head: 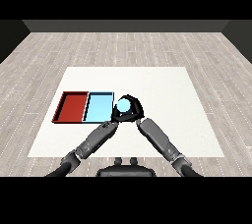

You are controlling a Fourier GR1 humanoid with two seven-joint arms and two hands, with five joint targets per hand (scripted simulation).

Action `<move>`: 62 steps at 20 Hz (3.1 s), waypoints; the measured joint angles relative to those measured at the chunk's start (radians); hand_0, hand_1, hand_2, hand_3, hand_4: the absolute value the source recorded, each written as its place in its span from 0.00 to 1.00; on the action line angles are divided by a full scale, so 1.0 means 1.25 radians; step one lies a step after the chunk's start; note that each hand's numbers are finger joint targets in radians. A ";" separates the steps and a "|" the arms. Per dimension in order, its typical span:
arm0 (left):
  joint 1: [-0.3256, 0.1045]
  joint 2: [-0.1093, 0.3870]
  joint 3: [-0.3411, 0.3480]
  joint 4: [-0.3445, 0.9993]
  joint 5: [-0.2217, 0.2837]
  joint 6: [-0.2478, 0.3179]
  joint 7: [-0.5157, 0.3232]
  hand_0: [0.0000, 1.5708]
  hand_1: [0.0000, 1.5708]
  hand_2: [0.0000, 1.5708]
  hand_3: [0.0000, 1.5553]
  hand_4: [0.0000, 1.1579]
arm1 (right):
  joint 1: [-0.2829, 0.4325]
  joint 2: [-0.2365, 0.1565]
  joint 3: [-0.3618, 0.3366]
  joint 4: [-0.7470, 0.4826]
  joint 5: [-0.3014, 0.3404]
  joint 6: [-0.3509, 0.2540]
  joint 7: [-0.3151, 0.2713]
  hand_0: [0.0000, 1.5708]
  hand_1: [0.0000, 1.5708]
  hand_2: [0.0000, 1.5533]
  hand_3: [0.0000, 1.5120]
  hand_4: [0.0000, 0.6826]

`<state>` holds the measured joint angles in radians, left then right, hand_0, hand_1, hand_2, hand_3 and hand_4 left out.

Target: Pick the blue can and put it in the blue box

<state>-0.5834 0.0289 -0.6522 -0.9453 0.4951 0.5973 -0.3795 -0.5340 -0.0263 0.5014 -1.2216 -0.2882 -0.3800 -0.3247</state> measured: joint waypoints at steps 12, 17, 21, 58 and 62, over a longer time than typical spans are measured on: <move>0.006 -0.010 0.024 -0.019 -0.059 0.037 0.028 1.00 1.00 0.99 0.94 0.98 | 0.012 0.013 -0.026 -0.030 0.062 0.005 0.059 0.00 0.00 0.00 0.00 0.00; -0.001 -0.016 0.032 -0.003 -0.054 0.037 0.018 1.00 1.00 1.00 0.95 0.99 | -0.001 0.017 -0.039 -0.016 0.082 0.014 0.071 0.00 0.00 0.00 0.00 0.00; -0.003 -0.019 0.036 0.010 -0.044 0.036 0.003 1.00 1.00 1.00 0.96 0.99 | 0.006 0.017 -0.039 -0.036 0.097 0.007 0.090 0.00 0.00 0.00 0.00 0.00; -0.187 0.144 0.317 0.468 -0.136 -0.054 0.126 1.00 1.00 0.97 0.89 0.86 | 0.230 -0.112 -0.420 -0.269 -0.122 0.196 0.038 0.00 0.00 0.00 0.00 0.00; -0.199 0.130 0.326 0.581 -0.150 -0.045 0.141 0.86 0.86 0.81 0.76 0.81 | 0.206 -0.110 -0.429 -0.232 -0.122 0.196 0.037 0.00 0.00 0.00 0.00 0.00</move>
<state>-0.8322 0.1919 -0.2452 -0.2185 0.3077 0.5405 -0.2038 -0.2764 -0.1637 -0.0351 -1.5120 -0.4412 -0.1351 -0.2790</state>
